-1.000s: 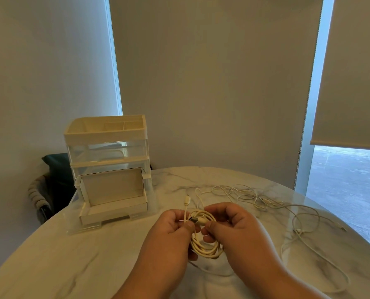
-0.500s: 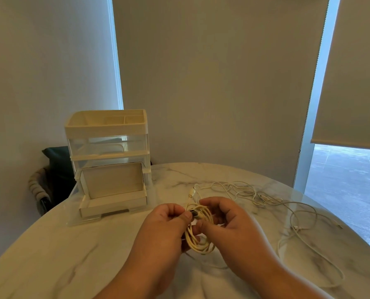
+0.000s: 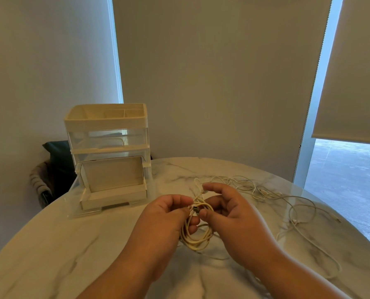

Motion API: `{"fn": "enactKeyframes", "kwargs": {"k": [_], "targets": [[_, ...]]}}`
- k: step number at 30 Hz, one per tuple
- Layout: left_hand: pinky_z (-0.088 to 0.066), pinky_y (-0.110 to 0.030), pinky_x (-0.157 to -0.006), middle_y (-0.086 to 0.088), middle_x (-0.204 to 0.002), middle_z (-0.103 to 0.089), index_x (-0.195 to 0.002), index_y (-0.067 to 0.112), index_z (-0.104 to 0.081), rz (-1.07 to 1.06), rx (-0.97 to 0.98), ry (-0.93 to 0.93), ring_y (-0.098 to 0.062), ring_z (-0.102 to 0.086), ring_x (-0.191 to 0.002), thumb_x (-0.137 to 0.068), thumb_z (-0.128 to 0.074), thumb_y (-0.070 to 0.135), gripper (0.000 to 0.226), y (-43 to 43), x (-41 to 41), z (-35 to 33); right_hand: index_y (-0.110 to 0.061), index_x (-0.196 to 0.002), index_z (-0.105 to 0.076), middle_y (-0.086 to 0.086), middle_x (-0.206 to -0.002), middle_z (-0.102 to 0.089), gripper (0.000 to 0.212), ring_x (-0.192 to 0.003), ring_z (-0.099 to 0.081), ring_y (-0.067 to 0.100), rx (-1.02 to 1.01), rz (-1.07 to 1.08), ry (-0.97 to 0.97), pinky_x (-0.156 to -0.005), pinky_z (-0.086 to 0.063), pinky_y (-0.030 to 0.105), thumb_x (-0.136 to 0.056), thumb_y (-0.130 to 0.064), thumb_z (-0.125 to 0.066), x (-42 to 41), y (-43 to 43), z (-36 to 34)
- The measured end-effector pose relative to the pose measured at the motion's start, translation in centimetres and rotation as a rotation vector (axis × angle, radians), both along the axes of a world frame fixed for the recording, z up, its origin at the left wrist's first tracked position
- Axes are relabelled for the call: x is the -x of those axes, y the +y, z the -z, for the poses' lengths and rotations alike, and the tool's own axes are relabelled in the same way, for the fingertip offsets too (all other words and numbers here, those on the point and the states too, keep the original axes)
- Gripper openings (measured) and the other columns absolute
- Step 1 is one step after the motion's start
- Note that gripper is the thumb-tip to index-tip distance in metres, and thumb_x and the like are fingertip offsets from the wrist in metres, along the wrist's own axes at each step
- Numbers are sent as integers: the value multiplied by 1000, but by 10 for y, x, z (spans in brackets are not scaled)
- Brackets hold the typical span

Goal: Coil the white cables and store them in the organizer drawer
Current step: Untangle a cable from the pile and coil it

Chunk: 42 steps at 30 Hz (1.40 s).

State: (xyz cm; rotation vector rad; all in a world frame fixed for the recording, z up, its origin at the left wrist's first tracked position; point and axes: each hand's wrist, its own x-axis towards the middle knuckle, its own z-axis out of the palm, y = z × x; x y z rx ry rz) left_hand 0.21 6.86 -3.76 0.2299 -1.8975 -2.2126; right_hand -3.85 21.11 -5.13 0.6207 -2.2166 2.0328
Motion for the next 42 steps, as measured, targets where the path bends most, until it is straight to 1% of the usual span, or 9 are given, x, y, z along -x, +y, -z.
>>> {"fn": "enactKeyframes", "kwargs": {"k": [4,9,13,15,19,27,32,38,42], "targets": [[-58,-32,-62,-9,-73,-73,-99,8,-68,-22,45,18,-18,-67,-63,-93,-57,-7,19,-1,0,0,-30,-118,-64,10,-92,-71,46,-86,-71,24,3,9,8,-79,-59,33,-86,3,-71,1,-1,1],[-55,-31,-63,-6,-70,-73,-97,14,-69,-60,97,-7,-15,-64,-61,-94,-56,-2,21,1,2,3,-35,-133,-59,-1,-102,-72,65,-92,-71,16,-224,4,89,-89,-59,35,-76,-16,-85,0,3,1],[-49,-27,-59,-3,-74,-72,-99,17,-69,-53,208,-16,-11,-62,-61,-93,-49,-3,28,2,3,9,-37,-147,-44,-18,-125,-55,77,-115,-54,-5,-458,48,252,-99,-43,12,-80,-21,-77,-3,1,-2],[-48,-23,-57,-3,-77,-72,-99,19,-68,-58,241,-2,-8,-62,-62,-93,-49,-2,30,4,2,9,-35,-151,-38,-19,-127,-50,77,-115,-47,-10,-522,39,280,-93,-34,0,-83,-17,-69,-6,-2,-6],[-47,-21,-56,2,-74,-70,-98,22,-68,-50,298,46,-4,-61,-61,-92,-52,1,28,7,-2,7,-31,-151,-40,-17,-119,-48,70,-106,-47,-7,-616,60,314,-87,-30,-4,-86,-11,-60,-3,-4,-6],[-50,-26,-61,4,-76,-70,-98,27,-66,-77,388,90,-4,-60,-60,-93,-55,8,23,6,-3,5,-28,-132,-63,-16,-111,-45,47,-96,-48,-10,-506,113,297,-78,-39,4,-89,-11,-59,-1,-6,-5],[-44,-18,-60,9,-81,-70,-96,33,-65,-88,461,87,2,-59,-62,-96,-51,13,24,8,-5,6,-35,-100,-74,-12,-93,-61,33,-94,-52,-4,-530,98,328,-73,-38,6,-83,-11,-58,-5,-4,-11],[-46,-18,-52,4,-79,-66,-99,32,-61,-86,488,39,-1,-57,-58,-97,-45,11,27,5,-3,5,-28,-90,-72,-22,-65,-61,23,-61,-55,-2,-390,75,245,-56,-39,12,-87,-10,-59,-2,-6,-5],[-41,-12,-49,10,-74,-66,-98,32,-64,-47,461,73,7,-56,-55,-99,-53,21,16,5,-3,3,-27,-93,-67,0,-71,-67,20,-60,-53,6,-167,41,127,-56,-44,25,-89,-8,-61,0,-8,-1]]}}
